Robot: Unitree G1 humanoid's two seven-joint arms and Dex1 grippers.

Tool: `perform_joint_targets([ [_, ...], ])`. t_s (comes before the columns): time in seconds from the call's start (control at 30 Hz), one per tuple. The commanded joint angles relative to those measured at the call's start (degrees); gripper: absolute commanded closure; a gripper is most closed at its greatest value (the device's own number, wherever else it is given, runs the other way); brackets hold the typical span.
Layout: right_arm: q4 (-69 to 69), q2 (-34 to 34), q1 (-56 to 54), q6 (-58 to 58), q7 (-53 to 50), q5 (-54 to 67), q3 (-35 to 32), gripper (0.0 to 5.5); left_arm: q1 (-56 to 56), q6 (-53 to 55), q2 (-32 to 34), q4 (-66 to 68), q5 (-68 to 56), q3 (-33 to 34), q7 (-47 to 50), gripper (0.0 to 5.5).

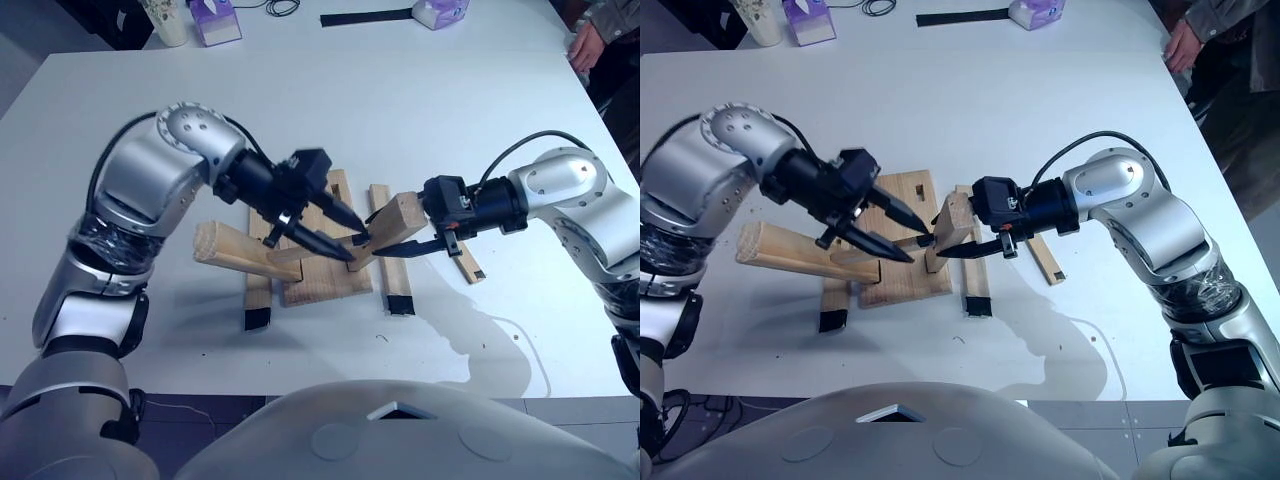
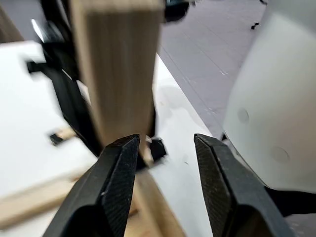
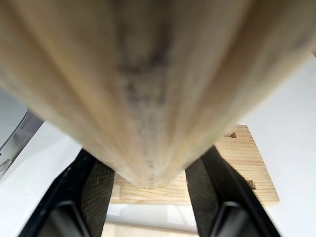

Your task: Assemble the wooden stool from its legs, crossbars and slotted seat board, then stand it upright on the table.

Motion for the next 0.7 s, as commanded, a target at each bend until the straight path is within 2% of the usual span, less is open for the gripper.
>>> perform_joint_targets([
  [0.03,2.8,0.0,2.4,2.0,1.2,-6.2,6.0,3.50,3.3,-4.3,0.5,4.9,6.9,-6.2,-1.4,3.45],
  [0.13,3.3,0.1,2.0,1.8,1.5,-6.5,6.3,3.50,2.1,-6.0,-2.4,11.0,8.9,-7.4,0.1,3.45],
  [0.23,3.8,0.2,1.8,1.3,1.4,-6.9,6.5,3.50,0.6,-4.3,-3.5,12.8,6.4,-5.4,0.8,3.45],
  [0.3,3.9,0.3,1.9,1.2,1.3,-7.0,6.5,3.50,-1.0,0.2,-4.0,11.3,1.3,-1.4,1.5,3.45],
  [0.4,4.2,0.1,2.2,0.8,1.1,-7.3,6.2,3.50,-5.9,8.8,-5.3,8.8,-8.5,8.7,5.2,3.45],
  [0.5,4.3,-0.4,2.8,0.6,0.8,-7.3,5.6,3.50,-11.5,12.8,-5.2,10.2,-13.5,17.2,9.3,3.45],
  [0.6,4.2,-0.5,3.2,0.8,0.3,-6.9,4.8,3.50,-12.5,9.8,-1.5,12.5,-10.1,21.2,11.5,3.45],
  [0.7,3.8,-0.6,3.6,1.4,-0.2,-6.2,4.2,3.50,-6.6,-0.7,6.0,15.5,0.1,21.8,12.5,2.98],
])
